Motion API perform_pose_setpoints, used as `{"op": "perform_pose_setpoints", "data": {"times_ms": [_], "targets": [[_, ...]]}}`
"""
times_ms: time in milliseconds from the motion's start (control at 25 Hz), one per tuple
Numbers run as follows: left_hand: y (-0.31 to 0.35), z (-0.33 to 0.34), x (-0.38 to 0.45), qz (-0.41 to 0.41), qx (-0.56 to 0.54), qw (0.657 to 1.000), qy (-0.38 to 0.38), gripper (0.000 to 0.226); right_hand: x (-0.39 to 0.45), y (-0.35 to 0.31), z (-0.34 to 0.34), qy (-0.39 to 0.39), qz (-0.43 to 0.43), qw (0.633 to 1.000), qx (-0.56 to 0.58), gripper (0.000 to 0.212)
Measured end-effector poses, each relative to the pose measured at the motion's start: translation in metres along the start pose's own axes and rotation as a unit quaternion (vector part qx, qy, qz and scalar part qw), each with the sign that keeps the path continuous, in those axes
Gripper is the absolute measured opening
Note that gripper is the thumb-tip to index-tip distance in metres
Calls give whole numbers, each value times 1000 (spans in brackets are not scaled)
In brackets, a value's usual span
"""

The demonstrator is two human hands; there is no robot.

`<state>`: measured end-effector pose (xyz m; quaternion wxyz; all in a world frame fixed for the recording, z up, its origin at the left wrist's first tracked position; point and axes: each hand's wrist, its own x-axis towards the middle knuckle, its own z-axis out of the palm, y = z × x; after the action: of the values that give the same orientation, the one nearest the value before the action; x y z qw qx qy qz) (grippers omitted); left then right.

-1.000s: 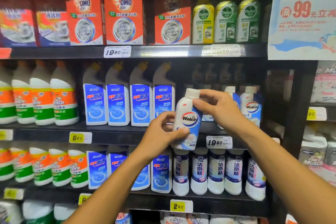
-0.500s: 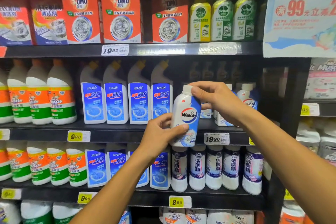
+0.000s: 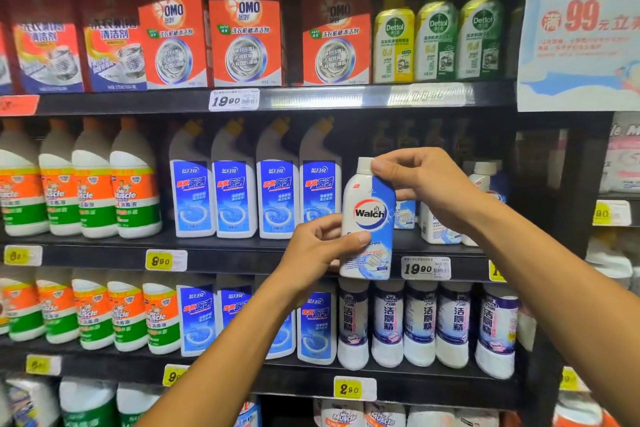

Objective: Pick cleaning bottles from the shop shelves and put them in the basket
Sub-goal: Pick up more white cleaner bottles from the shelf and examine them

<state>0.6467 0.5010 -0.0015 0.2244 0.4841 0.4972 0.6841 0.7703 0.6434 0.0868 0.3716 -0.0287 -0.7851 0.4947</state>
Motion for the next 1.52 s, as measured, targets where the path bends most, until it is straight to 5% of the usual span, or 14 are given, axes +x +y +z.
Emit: {"op": "perform_pose_setpoints", "data": {"times_ms": [280,400,560,1520], "targets": [[5,3,3,36,26,998,35,30,1,0,1,31,-23,999,-3,20],[8,0,2,22,4,1000,10,42,2,-2,-3,-6,-6,1000,9,35],[7,-3,3,-2,-9,999,-35,27,8,-9,-8,-50,12,998,45,62],[6,-5,-4,-4,11,1000,-11,31,3,-8,0,-11,30,999,24,30]]}}
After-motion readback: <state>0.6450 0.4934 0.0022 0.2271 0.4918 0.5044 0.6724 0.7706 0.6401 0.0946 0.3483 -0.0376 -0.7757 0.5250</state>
